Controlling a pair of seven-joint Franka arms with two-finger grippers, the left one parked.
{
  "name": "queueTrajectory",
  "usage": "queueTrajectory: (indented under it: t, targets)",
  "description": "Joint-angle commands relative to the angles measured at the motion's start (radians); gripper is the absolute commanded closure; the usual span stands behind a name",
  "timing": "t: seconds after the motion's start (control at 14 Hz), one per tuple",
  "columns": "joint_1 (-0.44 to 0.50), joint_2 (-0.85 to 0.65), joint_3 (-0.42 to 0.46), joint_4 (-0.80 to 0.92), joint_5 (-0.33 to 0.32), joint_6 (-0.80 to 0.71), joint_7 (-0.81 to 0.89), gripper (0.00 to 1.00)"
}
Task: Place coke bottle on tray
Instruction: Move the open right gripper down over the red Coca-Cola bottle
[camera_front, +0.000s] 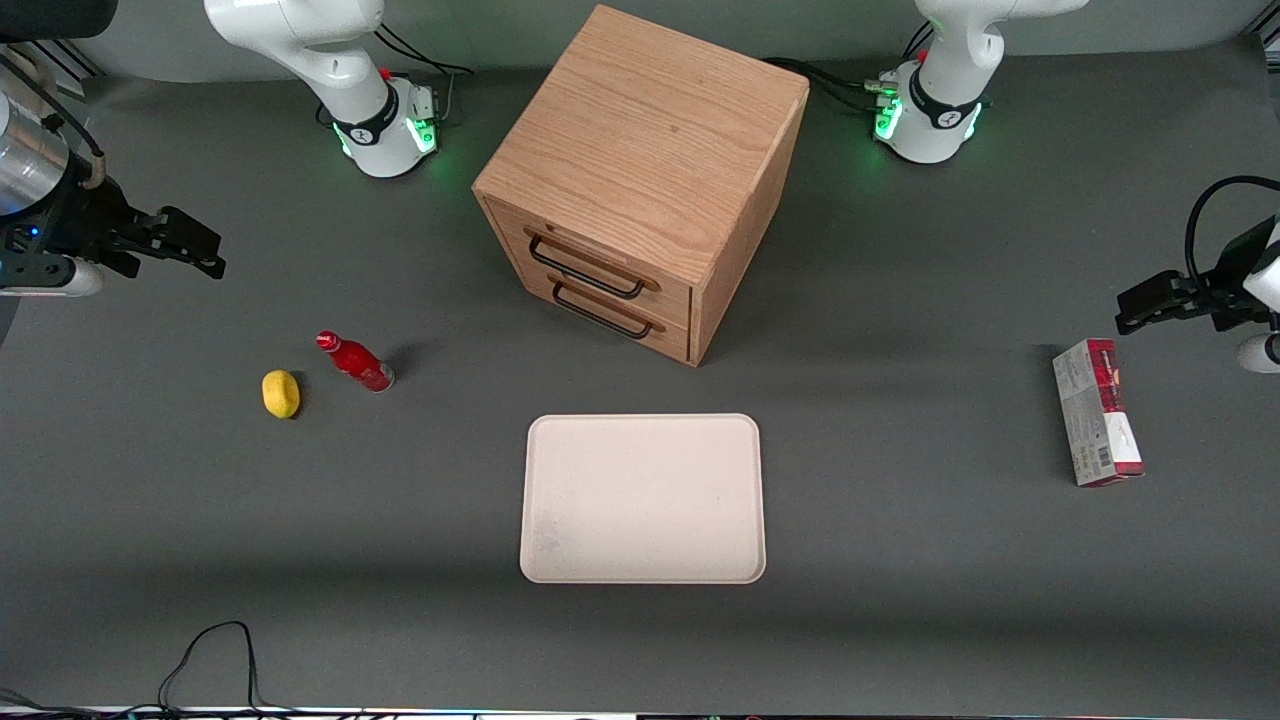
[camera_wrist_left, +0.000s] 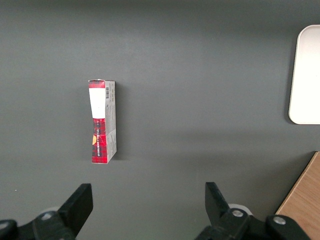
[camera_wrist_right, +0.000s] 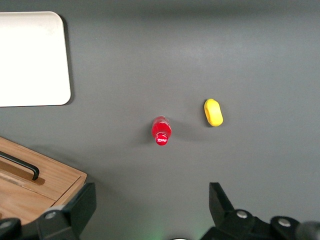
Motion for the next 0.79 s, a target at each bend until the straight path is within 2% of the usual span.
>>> queueTrajectory:
  t: [0.0,0.36,0.57,0.71]
  targets:
    - [-0.010,-0.002,0.004,0.013,0.030,-0.025,-0.027,0.00]
    - [-0.013,0.030,0.004,-0.056,0.033,-0.011,-0.028,0.00]
    - [-0.010,0.003,0.003,-0.273,0.033,0.152,-0.040,0.00]
    - [-0.010,-0.045,0.001,-0.442,0.033,0.318,-0.068,0.00]
